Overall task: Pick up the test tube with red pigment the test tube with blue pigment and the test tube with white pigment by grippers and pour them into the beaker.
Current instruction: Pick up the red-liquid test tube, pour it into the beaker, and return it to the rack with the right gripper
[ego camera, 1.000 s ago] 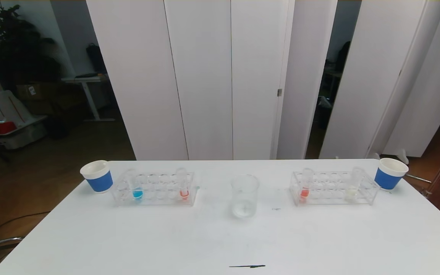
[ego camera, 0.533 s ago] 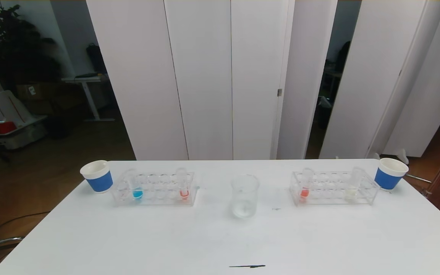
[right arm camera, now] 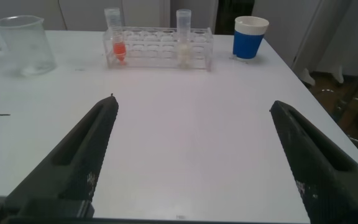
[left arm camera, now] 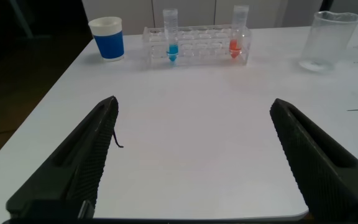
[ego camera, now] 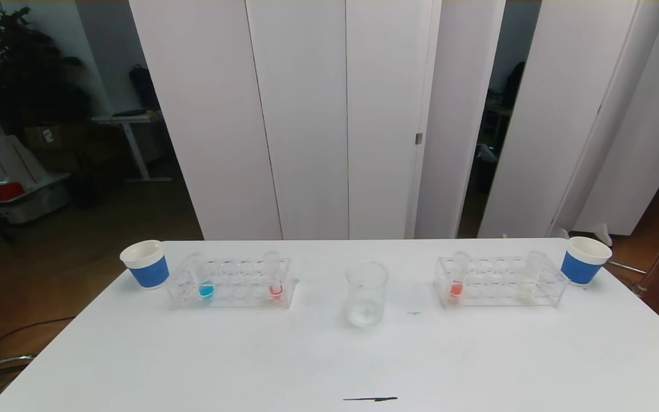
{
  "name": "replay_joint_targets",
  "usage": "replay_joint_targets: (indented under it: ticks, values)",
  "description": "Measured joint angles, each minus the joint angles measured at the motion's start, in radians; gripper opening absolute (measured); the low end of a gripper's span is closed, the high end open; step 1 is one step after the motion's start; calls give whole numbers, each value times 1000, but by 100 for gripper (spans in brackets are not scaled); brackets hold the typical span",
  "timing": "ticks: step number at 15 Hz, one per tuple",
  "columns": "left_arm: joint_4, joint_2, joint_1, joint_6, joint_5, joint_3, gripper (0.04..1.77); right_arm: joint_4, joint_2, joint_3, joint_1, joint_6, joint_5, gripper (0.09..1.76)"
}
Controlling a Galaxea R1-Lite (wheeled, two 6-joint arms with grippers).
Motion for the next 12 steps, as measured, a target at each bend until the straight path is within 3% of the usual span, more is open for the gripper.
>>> replay_joint_targets:
  ticks: [6, 12]
  values:
    - [0, 0, 0, 0, 0, 0, 175, 38, 95, -223, 3, 0, -1, 175]
    - [0, 0, 0, 0, 0, 0, 175, 25, 428, -587, 24, 1, 1, 175]
